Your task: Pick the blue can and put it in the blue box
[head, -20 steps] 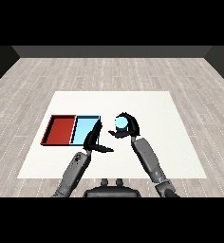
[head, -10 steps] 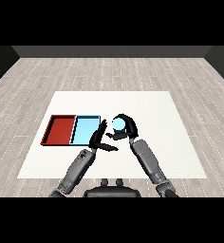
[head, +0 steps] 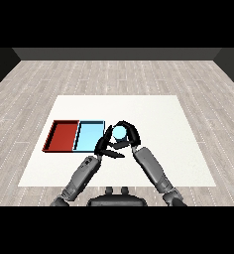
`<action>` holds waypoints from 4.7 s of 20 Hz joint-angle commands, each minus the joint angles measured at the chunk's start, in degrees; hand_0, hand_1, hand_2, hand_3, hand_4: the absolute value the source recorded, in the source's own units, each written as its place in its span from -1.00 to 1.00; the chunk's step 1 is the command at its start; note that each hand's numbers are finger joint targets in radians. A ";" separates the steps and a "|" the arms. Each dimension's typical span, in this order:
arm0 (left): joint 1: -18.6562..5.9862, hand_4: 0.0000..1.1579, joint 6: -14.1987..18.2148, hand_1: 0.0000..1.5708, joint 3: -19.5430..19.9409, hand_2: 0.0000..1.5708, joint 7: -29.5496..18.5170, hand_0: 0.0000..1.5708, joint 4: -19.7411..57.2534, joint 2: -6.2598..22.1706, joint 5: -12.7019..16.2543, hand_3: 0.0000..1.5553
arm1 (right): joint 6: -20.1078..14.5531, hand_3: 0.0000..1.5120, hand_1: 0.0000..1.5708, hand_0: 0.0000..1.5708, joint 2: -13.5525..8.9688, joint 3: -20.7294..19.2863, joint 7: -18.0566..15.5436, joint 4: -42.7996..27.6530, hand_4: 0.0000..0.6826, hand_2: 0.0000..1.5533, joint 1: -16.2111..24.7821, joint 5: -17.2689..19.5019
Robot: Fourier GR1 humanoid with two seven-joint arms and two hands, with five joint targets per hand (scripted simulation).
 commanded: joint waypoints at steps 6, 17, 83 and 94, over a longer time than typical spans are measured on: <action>-2.33 -1.00 3.32 -1.00 -3.50 -1.00 -0.83 -1.00 1.88 -0.01 1.88 -1.00 | 1.14 0.87 0.88 0.88 0.08 -0.12 -2.04 3.88 0.75 0.89 -3.48 -4.29; -3.79 -1.00 3.29 -1.00 -3.67 -1.00 -1.81 -1.00 2.94 0.00 0.44 -1.00 | -0.63 0.84 0.88 0.88 0.08 4.24 -0.19 0.23 0.59 0.88 -1.64 -2.45; -15.90 0.95 19.81 0.95 9.84 0.96 -5.55 0.95 22.48 13.94 -0.36 0.91 | 7.23 -1.00 -1.00 -1.00 -11.71 -13.06 -1.62 -27.42 -1.00 -1.00 20.86 -14.49; -26.83 0.81 13.78 1.00 11.06 1.00 -3.34 1.00 51.10 15.75 -6.51 0.91 | 8.92 -1.00 -1.00 -1.00 -7.69 -15.29 -5.07 -17.16 -1.00 -1.00 15.41 -15.71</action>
